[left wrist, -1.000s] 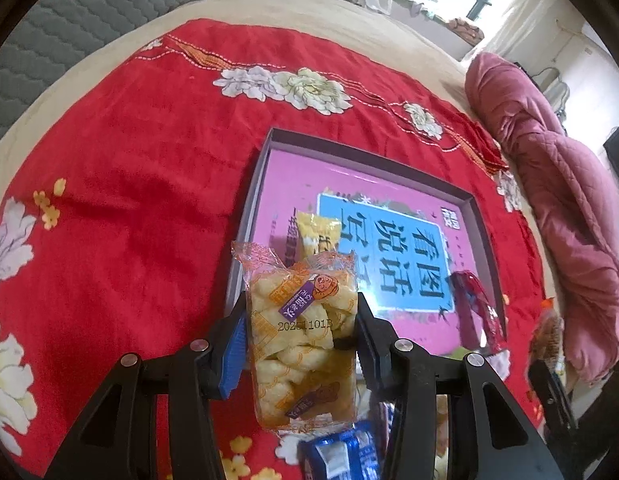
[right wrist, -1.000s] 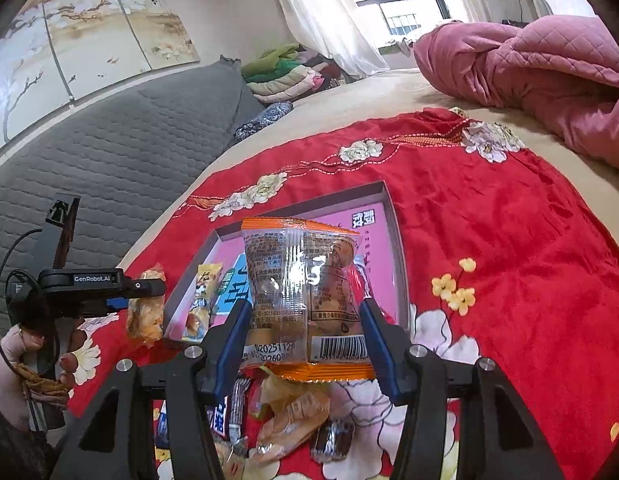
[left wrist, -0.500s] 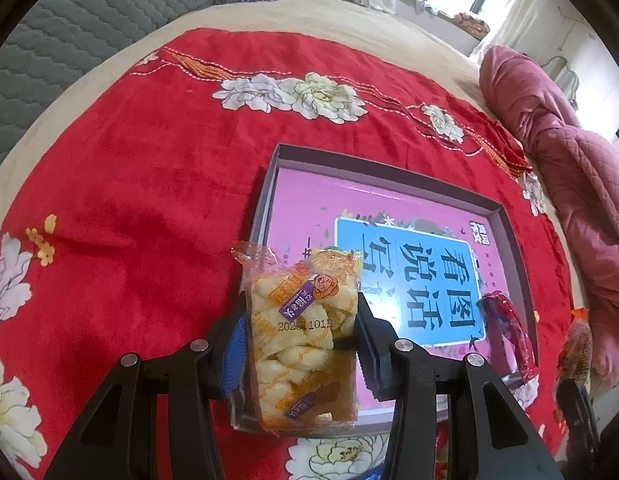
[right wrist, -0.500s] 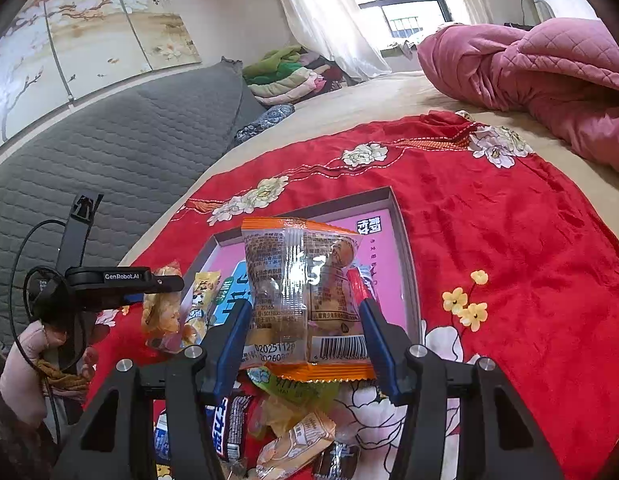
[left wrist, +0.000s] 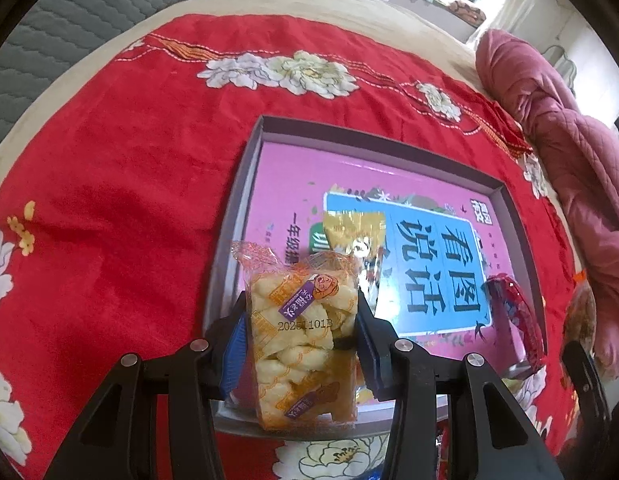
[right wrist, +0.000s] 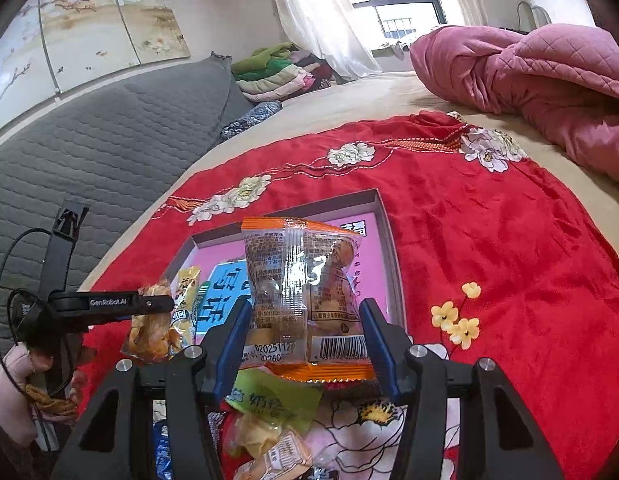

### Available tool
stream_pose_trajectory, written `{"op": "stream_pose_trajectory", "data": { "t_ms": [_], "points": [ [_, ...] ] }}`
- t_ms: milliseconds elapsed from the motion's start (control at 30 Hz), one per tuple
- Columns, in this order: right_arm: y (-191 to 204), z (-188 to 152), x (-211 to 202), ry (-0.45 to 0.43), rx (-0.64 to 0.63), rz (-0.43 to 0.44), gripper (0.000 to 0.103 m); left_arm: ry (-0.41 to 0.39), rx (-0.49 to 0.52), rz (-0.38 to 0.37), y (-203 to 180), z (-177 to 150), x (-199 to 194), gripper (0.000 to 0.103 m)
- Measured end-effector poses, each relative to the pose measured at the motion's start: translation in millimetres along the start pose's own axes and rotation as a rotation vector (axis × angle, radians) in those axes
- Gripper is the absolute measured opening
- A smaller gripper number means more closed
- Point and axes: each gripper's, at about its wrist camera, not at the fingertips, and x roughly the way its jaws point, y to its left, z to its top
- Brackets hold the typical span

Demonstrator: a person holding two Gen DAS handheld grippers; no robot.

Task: Organize snacks
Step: 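Lower both held snack bags over the pink book tray, then open the left tool to drop the puff bag while the right tool releases the cookie bag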

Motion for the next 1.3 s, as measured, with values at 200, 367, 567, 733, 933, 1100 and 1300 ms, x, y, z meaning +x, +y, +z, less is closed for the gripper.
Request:
{"op": "stream_pose_trajectory", "data": {
  "t_ms": [200, 367, 567, 733, 933, 1100, 1300],
  "points": [
    [4, 3, 14, 0.017, -0.037, -0.039, 0.055, 0.007, 0.009, 0.000, -3, -3, 2, 0.049],
    [7, 4, 28, 0.043, -0.063, -0.069, 0.055, 0.006, 0.015, 0.006, -5, -3, 2, 0.049],
    [14, 0, 42, 0.090, -0.080, -0.046, 0.056, 0.013, 0.020, 0.005, -6, -5, 3, 0.049],
    [17, -5, 48, 0.122, -0.082, -0.021, 0.056, 0.014, 0.019, 0.005, -6, -5, 3, 0.049],
    [18, -10, 50, 0.135, -0.086, -0.017, 0.056, 0.017, 0.015, 0.001, -5, -5, 3, 0.049],
    [19, -12, 53, 0.142, -0.092, -0.021, 0.057, 0.019, 0.014, 0.000, -5, -6, 3, 0.049],
    [19, -13, 54, 0.148, -0.091, -0.024, 0.057, 0.022, 0.006, -0.005, -4, -7, 2, 0.049]
  ]
}}
